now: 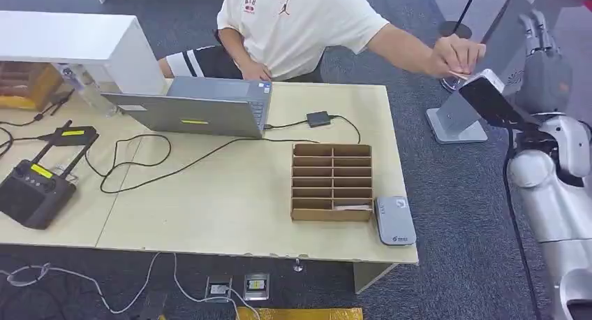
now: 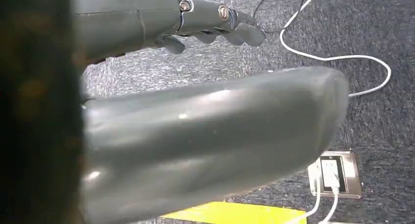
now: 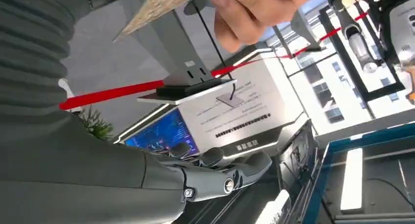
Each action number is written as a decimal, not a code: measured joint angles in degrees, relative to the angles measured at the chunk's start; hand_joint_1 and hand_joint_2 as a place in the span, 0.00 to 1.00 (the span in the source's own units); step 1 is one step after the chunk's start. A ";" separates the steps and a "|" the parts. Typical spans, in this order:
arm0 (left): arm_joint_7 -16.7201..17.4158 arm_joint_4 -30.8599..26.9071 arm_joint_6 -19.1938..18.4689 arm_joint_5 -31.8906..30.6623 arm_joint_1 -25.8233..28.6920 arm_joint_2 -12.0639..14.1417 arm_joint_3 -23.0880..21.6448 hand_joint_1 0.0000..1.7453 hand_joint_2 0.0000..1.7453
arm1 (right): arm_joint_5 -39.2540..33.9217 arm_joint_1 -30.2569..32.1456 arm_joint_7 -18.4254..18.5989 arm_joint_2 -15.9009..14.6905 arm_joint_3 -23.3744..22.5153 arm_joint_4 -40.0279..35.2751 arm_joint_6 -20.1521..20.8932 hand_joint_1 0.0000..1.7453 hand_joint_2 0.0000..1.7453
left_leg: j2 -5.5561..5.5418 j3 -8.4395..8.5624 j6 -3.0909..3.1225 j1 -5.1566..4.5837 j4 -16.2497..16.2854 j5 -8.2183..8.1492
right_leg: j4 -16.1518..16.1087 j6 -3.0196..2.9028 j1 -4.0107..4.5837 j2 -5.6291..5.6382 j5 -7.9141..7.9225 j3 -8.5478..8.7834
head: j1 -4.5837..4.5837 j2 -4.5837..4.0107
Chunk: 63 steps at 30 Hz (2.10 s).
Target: Pass the card to the sensor for recognition and then transmit it.
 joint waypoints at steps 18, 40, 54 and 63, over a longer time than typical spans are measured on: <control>0.00 0.00 -0.02 -0.28 0.03 0.02 -0.02 0.00 0.00 | -1.71 2.71 0.33 -0.83 0.48 -2.95 6.25 1.00 1.00 | 0.01 0.00 0.00 0.00 0.00 0.00 | 0.00 0.00 0.00 0.01 0.00 -0.01 | 0.02 0.00; -0.02 -0.02 -0.09 0.00 0.10 -0.06 -0.02 0.00 0.00 | -1.25 10.91 0.87 -0.74 1.75 -3.41 10.77 1.00 1.00 | 0.00 -0.04 -0.01 0.02 0.00 -0.01 | -0.01 -0.01 0.03 0.00 -0.01 -0.02 | 0.00 0.00; -0.02 -0.02 -0.13 0.13 0.14 -0.17 -0.02 0.00 0.00 | -4.31 20.26 3.96 0.20 6.73 -3.43 11.12 1.00 1.00 | 0.03 -0.04 -0.04 0.06 -0.01 -0.04 | -0.02 -0.06 0.06 0.01 -0.05 -0.04 | 0.02 0.00; 0.00 -0.02 -0.09 -0.28 0.15 -0.26 -0.04 0.00 0.00 | -6.89 24.11 7.98 0.35 9.95 -4.15 7.82 1.00 1.00 | 0.04 -0.04 -0.05 0.06 -0.01 -0.05 | -0.03 -0.06 0.06 0.02 -0.05 -0.06 | 0.04 0.00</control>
